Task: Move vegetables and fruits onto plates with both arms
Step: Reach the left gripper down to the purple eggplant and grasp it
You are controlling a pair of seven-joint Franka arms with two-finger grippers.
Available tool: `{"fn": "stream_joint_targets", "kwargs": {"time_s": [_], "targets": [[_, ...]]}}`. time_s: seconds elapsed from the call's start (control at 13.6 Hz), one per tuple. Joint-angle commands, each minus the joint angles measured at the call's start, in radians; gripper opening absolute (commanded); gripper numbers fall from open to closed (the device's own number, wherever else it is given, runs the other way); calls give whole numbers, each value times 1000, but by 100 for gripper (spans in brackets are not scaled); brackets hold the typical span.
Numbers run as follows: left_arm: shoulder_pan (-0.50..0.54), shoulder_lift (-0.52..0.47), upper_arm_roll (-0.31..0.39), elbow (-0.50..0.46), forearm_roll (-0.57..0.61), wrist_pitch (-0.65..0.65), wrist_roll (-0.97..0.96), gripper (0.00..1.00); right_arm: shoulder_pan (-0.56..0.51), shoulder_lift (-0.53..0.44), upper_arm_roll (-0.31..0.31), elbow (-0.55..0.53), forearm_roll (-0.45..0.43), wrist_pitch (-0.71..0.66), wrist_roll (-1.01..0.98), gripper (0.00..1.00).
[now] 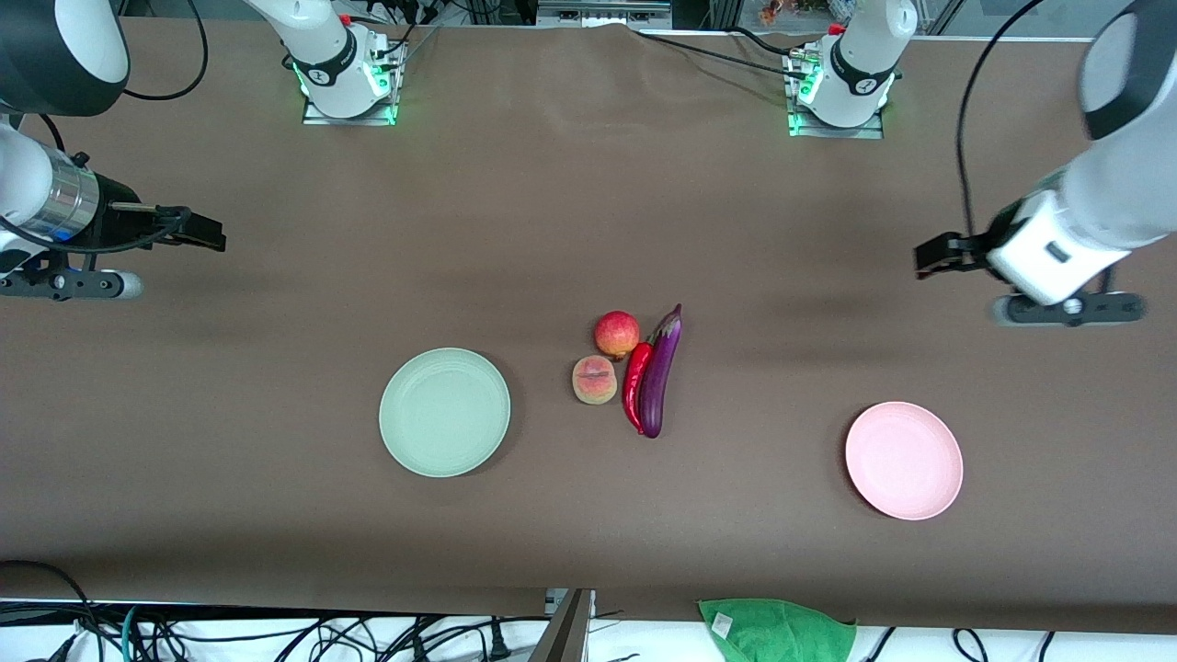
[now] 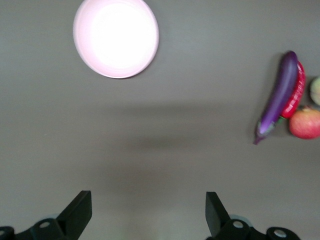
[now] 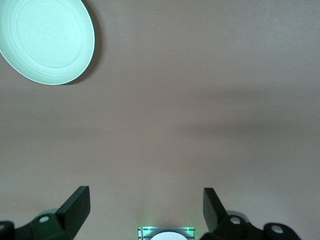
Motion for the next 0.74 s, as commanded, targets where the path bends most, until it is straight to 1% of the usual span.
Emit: {"fn": "stream_joint_targets", "kwargs": {"time_s": [0.0,0.22,0.29,0.37,0.51,0.66], "targets": [[-86,86,7,40,-51,86,5,100,-4,4,0,25,-13,-27,-6,100],[-149,176,7,40,-111,211,4,100,-4,4,0,25,-13,-27,-7,100],[-171,213,7,34,-111,282,4,100,-6,4,-2,25,-13,-27,-9,100],[-195,253,7,26,-111,382,-4,100,-6,4,0,25,-13,-27,-9,100],[-264,325,9,3,-99,542,-94,100,-7,4,-2,25,-11,-27,-7,100],[-303,384,9,-12,-89,649,-189,100,-9,4,-2,25,-11,-27,-10,100]]}}
